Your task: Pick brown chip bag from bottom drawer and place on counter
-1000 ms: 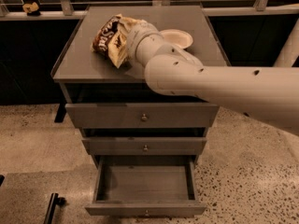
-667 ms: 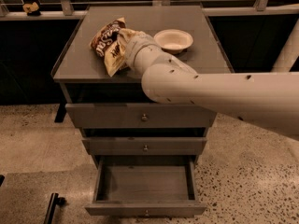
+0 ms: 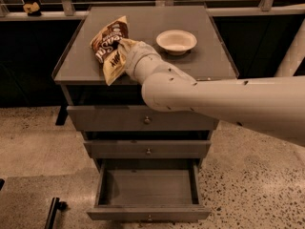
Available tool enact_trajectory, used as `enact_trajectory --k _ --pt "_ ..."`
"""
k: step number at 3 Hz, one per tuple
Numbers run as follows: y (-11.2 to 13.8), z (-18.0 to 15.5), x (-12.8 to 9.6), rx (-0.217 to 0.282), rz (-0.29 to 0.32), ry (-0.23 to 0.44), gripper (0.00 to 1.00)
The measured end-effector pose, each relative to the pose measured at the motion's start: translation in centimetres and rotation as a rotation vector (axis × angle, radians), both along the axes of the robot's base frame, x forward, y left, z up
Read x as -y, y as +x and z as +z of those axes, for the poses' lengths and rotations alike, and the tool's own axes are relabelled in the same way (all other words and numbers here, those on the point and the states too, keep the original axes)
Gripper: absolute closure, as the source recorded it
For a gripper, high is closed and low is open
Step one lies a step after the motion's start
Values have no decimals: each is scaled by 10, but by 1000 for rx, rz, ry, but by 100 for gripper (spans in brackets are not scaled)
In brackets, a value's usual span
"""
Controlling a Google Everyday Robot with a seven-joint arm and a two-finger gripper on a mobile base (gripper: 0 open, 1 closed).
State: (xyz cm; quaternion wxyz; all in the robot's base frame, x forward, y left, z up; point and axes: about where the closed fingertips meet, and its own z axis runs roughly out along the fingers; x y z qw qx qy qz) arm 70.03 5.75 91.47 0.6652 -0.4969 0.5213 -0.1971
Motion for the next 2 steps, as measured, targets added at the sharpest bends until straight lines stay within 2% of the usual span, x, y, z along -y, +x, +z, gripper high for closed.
enact_trajectory --k 2 --pt "0 0 0 0 0 0 36"
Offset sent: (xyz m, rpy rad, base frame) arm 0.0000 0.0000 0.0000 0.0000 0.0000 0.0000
